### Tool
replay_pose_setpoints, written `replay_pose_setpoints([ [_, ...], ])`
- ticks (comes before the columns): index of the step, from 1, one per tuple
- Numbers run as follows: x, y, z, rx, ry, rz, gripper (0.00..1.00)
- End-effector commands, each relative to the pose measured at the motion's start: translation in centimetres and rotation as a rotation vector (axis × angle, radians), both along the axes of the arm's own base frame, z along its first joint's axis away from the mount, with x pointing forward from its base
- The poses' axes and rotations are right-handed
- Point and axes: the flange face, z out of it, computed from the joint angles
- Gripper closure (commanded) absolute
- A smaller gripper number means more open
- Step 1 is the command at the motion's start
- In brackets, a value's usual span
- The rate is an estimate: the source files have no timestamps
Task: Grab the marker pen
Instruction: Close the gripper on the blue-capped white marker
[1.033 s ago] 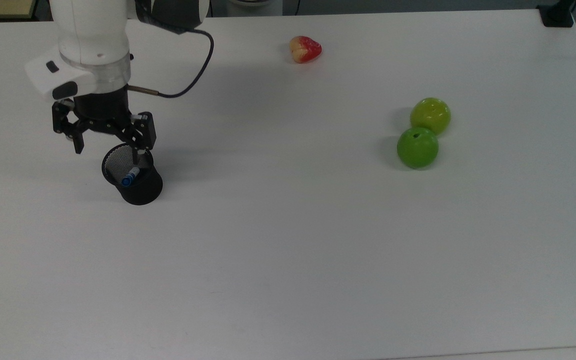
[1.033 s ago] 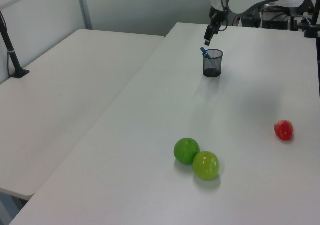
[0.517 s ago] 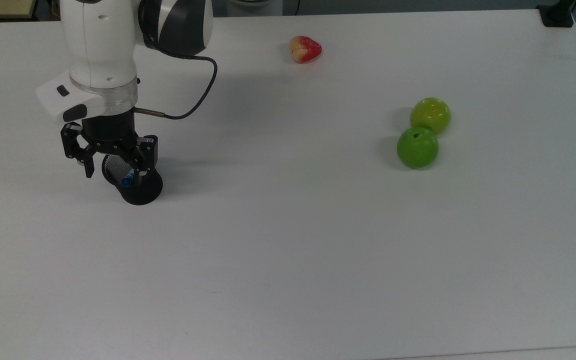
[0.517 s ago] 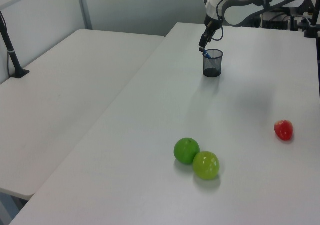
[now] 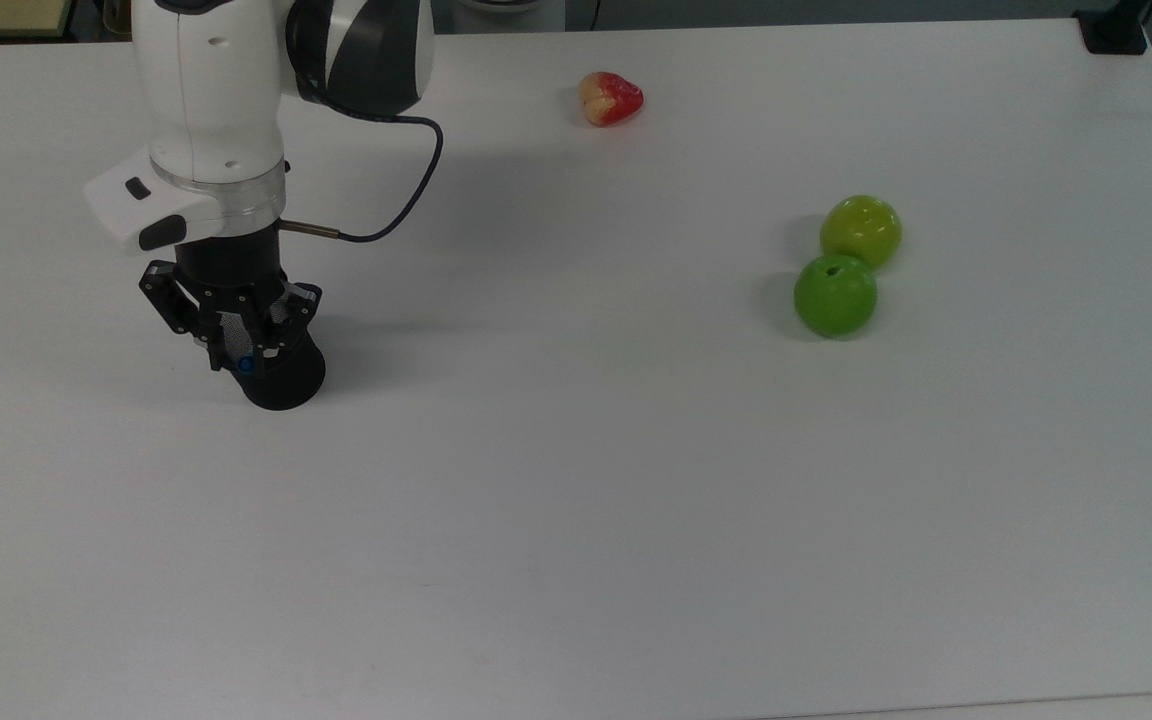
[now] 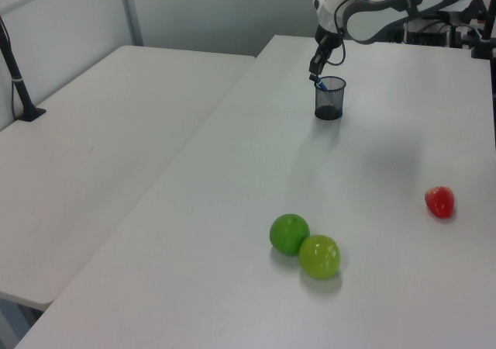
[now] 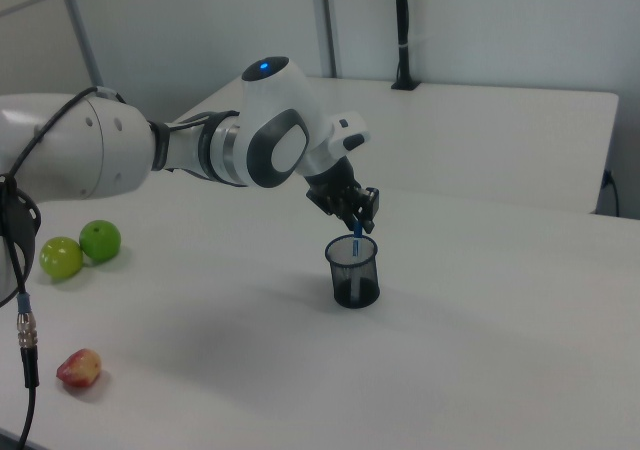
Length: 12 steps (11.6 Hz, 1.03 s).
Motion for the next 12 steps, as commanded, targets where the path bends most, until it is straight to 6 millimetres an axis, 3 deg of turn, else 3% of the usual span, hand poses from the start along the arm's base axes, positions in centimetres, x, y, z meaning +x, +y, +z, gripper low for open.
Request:
replay_pose_setpoints([
  [1, 0.19, 0.47, 0.09, 0.004, -0.013, 0.014, 0.73],
  [12, 0.11, 0.25, 1.04, 0.001, -0.023, 0.012, 0.98],
])
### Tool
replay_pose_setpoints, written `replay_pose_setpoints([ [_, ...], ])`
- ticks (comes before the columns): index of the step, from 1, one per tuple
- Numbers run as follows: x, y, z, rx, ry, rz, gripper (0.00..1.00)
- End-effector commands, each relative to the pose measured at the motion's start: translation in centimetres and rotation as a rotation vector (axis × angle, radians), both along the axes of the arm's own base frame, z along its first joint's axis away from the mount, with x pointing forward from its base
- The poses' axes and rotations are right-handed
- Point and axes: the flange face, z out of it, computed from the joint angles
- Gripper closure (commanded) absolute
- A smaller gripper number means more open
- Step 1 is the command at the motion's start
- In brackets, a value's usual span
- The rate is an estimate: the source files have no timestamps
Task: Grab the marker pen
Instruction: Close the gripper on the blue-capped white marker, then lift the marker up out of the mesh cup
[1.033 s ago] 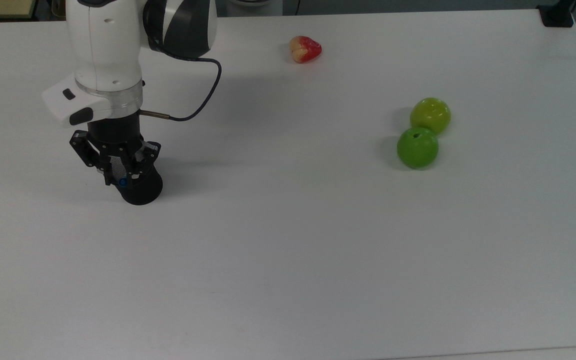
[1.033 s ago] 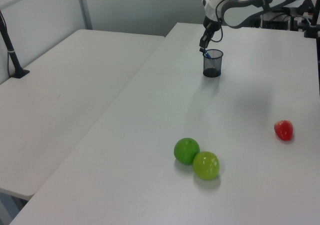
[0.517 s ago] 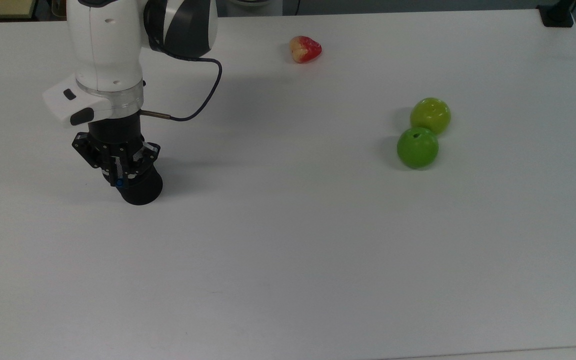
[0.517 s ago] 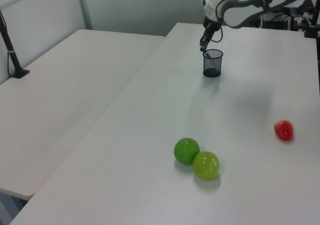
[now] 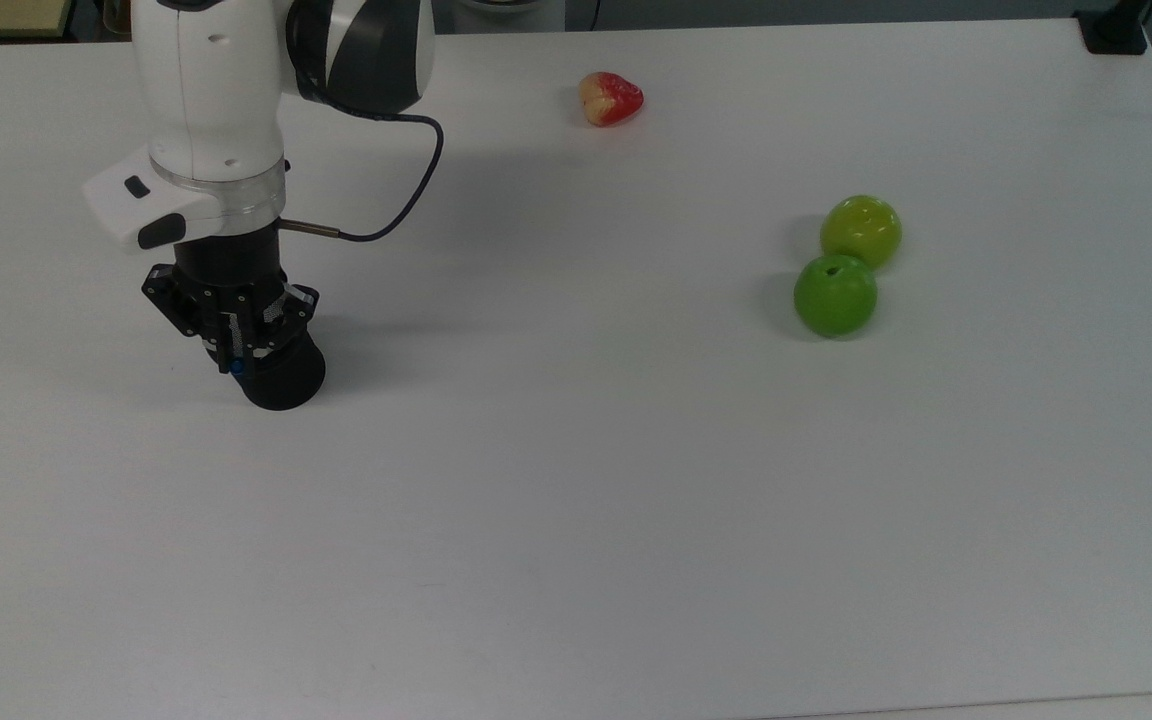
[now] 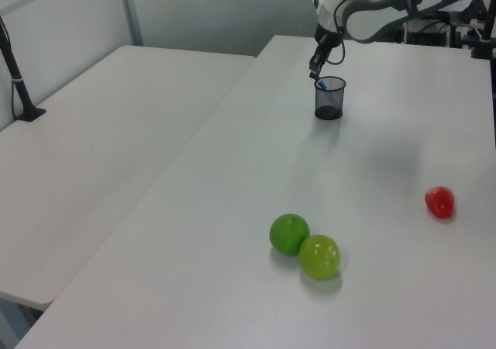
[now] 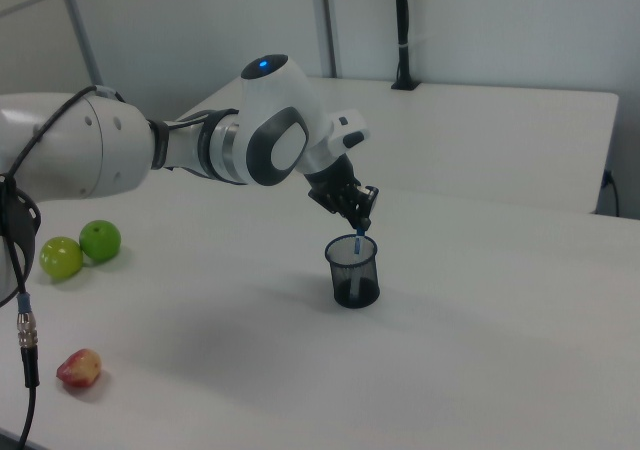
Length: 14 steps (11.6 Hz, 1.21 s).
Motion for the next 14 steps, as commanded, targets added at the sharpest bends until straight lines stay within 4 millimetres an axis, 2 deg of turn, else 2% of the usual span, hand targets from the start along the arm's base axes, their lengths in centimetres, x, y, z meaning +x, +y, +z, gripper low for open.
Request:
replay_pose_setpoints([
  [1, -0.1, 0.2, 1.2, 0.001, -0.023, 0.009, 0.98],
  [4, -0.4, 0.4, 3.3, -0.001, -0.046, 0.01, 0.98],
  [10, -2.4, 0.4, 10.5, 0.0, -0.096, -0.006, 0.98],
  [14, -2.7, 0.4, 11.7, 0.024, -0.114, -0.019, 0.98],
])
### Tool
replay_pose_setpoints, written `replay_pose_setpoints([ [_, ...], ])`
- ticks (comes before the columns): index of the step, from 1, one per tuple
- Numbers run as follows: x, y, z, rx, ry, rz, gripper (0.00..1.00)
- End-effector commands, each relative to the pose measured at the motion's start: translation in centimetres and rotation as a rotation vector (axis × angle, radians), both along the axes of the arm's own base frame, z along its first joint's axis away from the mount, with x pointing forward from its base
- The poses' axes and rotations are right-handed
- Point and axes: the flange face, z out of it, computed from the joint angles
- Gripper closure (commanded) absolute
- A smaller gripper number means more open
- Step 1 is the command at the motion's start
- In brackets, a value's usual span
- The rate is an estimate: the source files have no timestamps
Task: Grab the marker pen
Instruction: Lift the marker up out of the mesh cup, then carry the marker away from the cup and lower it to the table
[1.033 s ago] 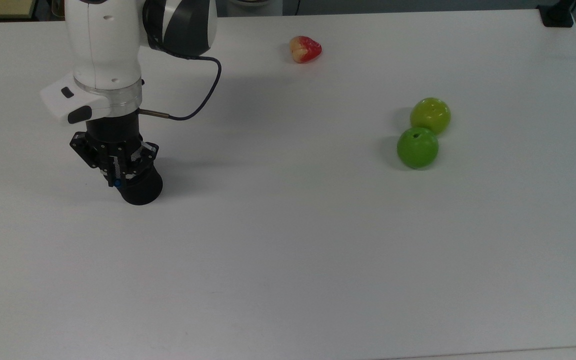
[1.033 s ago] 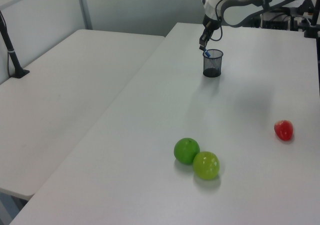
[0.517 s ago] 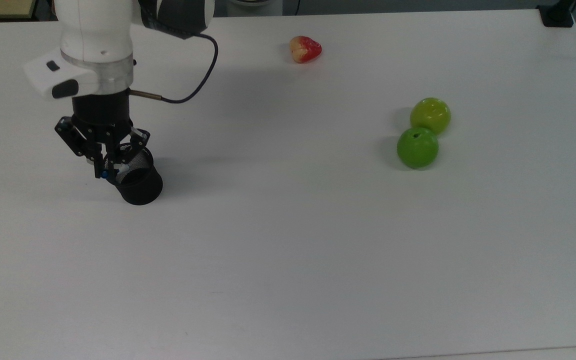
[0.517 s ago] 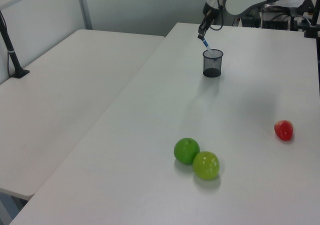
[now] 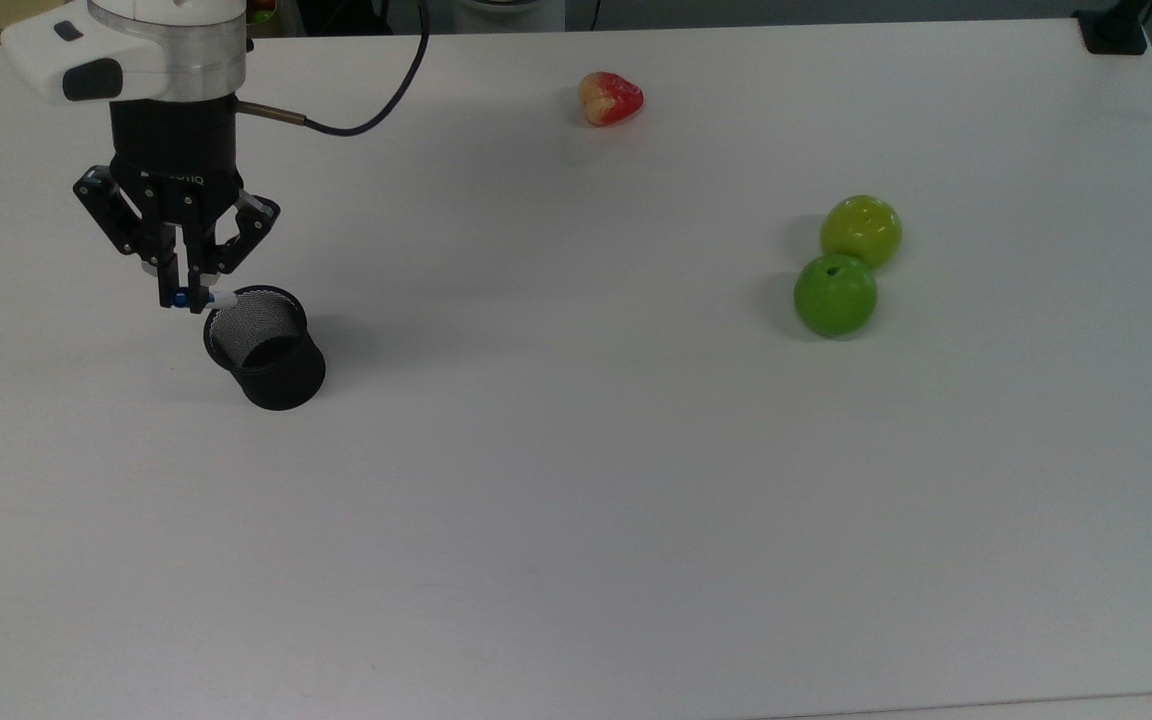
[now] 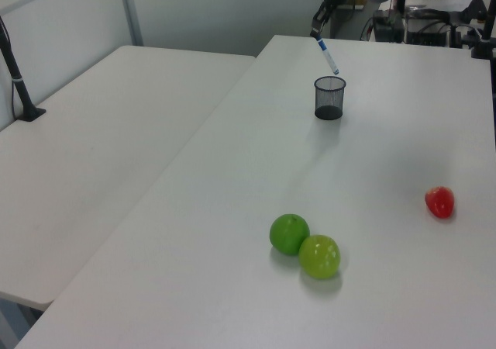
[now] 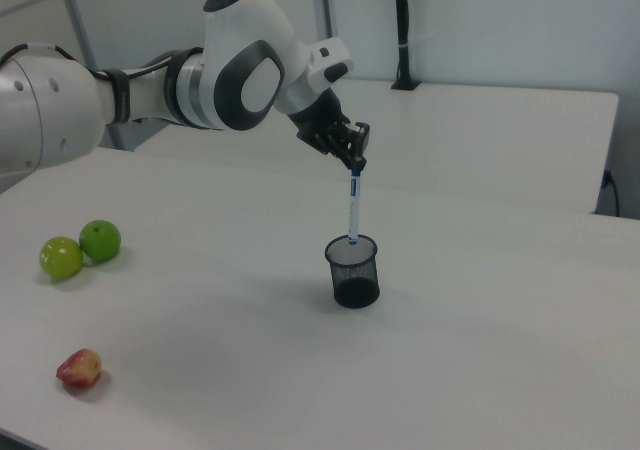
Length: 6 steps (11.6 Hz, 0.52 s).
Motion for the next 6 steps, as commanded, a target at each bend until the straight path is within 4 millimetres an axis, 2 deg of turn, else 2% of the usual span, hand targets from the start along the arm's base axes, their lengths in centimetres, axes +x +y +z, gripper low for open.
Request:
replay_pose_setpoints([
  [1, -0.8, 0.5, 0.5, 0.039, 0.013, -0.002, 0.98],
  [3, -1.2, 1.5, 1.7, 0.057, 0.0, -0.006, 0.98],
  [6, -2.0, 5.6, 1.7, 0.078, 0.11, 0.031, 0.98],
])
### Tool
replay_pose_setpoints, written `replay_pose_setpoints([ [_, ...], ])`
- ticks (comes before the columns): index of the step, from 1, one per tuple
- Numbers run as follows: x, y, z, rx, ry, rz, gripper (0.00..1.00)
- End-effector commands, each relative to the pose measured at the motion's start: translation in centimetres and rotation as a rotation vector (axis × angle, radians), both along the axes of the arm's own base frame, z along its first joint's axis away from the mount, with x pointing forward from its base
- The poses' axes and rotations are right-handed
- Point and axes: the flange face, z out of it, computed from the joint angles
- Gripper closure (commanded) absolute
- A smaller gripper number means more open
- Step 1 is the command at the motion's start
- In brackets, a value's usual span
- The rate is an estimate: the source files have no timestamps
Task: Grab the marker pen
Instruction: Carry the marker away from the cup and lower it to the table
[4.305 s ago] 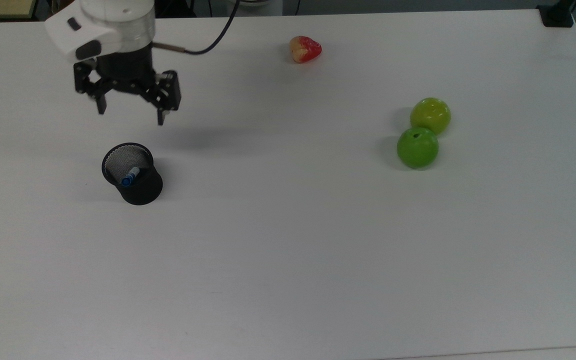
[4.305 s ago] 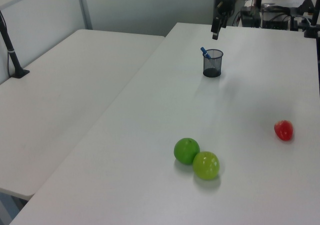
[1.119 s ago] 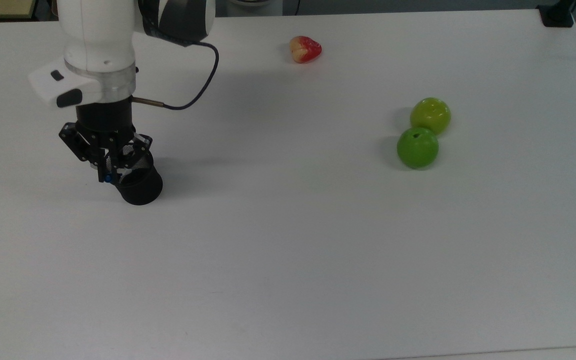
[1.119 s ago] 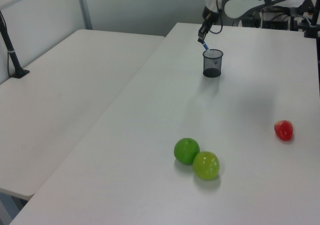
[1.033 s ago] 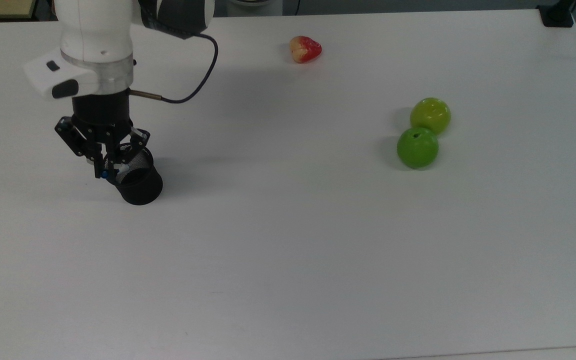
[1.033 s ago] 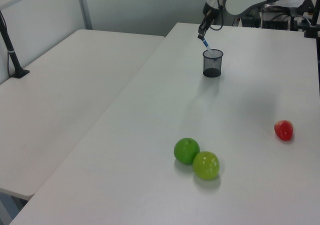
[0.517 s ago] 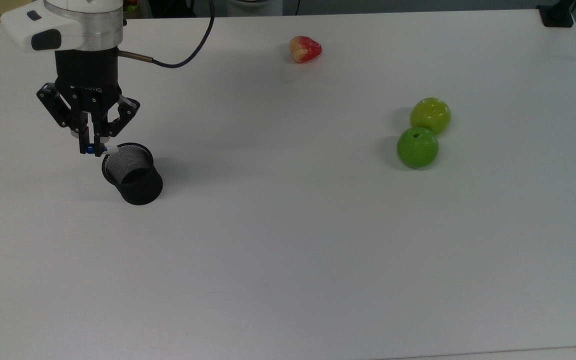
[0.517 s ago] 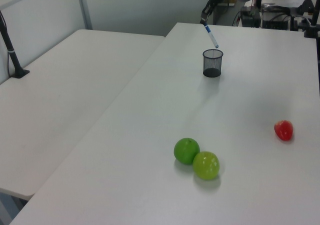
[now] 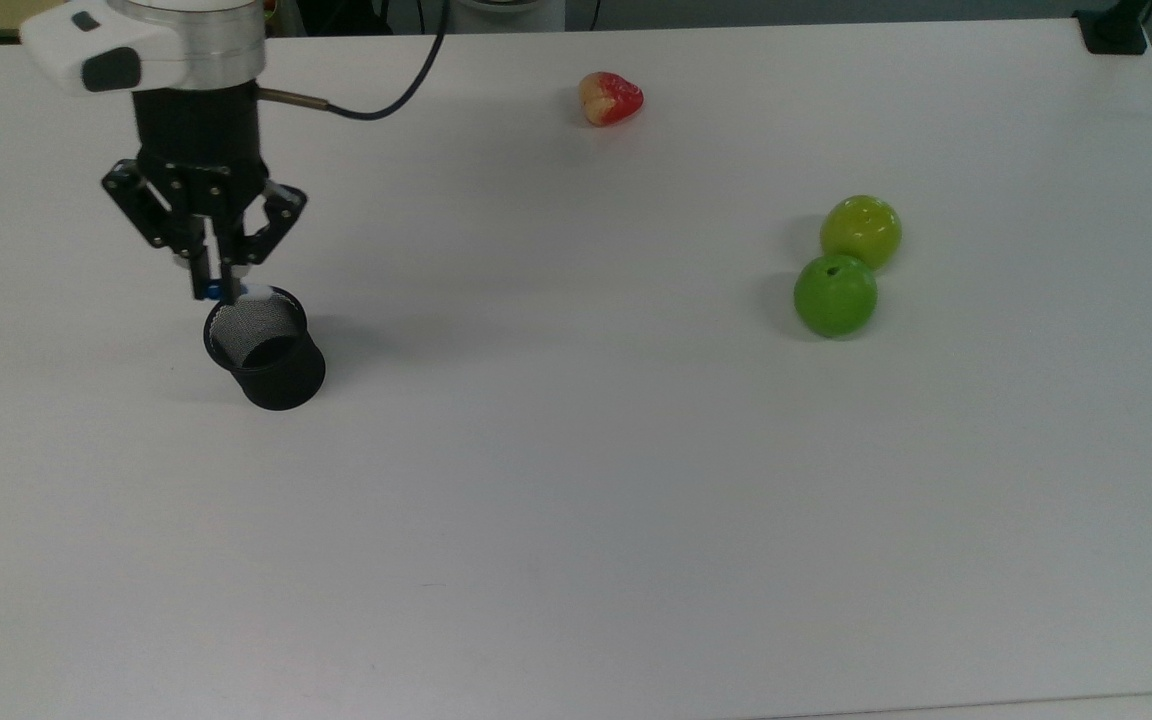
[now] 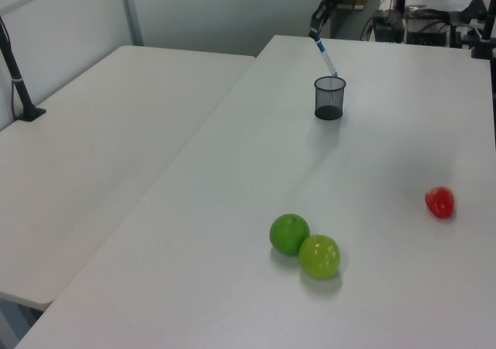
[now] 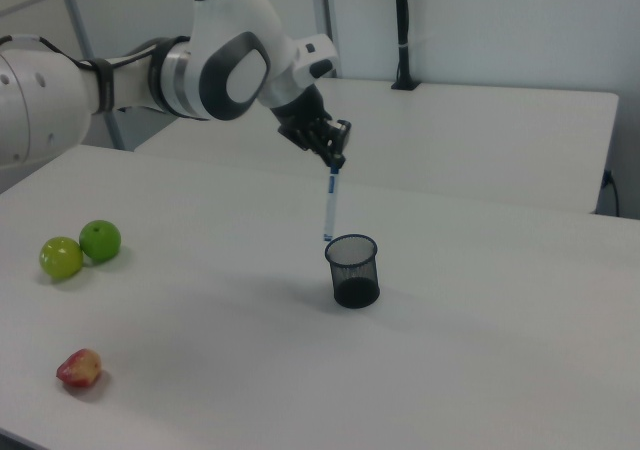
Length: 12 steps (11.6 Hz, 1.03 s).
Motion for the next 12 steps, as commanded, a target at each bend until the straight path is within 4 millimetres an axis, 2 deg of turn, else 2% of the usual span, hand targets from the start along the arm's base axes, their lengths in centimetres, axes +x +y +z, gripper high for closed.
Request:
replay_pose_setpoints([
  [1, -1.8, 5.3, 0.6, 0.051, 0.119, 0.04, 0.98],
  [3, -2.2, 8.4, -0.2, 0.085, 0.18, 0.063, 0.98],
  [5, -2.6, 10.4, -1.4, 0.096, 0.233, 0.053, 0.98],
  [9, -3.5, 15.9, -4.8, 0.086, 0.382, 0.117, 0.97],
  [12, -3.6, 18.6, -8.4, 0.108, 0.453, 0.144, 0.97],
])
